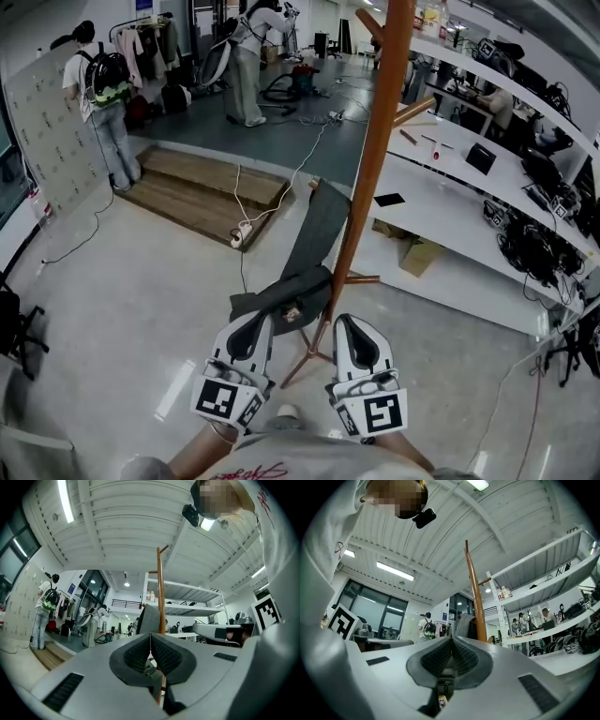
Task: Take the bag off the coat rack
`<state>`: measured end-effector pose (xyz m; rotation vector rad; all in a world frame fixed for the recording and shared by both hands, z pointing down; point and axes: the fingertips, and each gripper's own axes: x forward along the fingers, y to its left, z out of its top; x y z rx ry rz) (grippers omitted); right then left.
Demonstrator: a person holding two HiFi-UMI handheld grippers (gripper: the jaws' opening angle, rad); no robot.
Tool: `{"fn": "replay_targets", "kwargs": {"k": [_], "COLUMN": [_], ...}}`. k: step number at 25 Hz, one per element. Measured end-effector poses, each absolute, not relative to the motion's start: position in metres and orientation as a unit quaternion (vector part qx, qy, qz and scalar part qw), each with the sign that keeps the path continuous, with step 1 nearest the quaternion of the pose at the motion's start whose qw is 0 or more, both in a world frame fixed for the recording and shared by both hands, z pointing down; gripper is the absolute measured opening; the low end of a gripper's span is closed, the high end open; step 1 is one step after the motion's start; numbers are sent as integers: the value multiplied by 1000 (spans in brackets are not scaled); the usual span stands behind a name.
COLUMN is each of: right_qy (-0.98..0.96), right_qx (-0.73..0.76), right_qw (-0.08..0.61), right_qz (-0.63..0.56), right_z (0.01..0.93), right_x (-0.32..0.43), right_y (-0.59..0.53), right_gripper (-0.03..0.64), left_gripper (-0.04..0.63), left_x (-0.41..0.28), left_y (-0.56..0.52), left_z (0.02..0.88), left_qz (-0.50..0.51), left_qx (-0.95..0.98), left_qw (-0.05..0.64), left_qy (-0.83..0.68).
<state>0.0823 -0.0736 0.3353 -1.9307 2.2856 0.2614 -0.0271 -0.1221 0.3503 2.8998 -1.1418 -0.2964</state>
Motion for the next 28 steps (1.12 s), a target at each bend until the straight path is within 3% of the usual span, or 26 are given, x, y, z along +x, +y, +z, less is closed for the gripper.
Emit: {"fn": "replay_targets", "kwargs": {"k": [10, 12, 14, 17, 24, 28], "right_qy": [756, 761, 766, 770, 773, 775], "right_qx": [-646, -641, -636, -631, -628, -625], "right_qw": [65, 63, 61, 62, 61, 61], "right_qz": [78, 76, 73, 73, 67, 71], "right_z": [333, 333, 334, 333, 334, 332], "right_x": [94, 95, 96, 100, 108, 110], "right_y": [-119, -122, -125, -129, -137, -138], "right_gripper": [17, 17, 17, 18, 17, 17], "left_gripper": [20, 60, 144, 189, 259, 275], "left_x": [13, 22, 32, 47, 79, 85], "left_y": [-182, -190, -197, -206, -225, -229], "left_z": [341, 340, 340, 334, 317, 319], "left_qz": [-58, -51, -43, -34, -4, 12], "left_qx": [937, 941, 945, 952, 965, 978], "left_qw": [3, 5, 11, 16, -4, 24], "left_qy": [-343, -334, -324, -305, -261, -205]}}
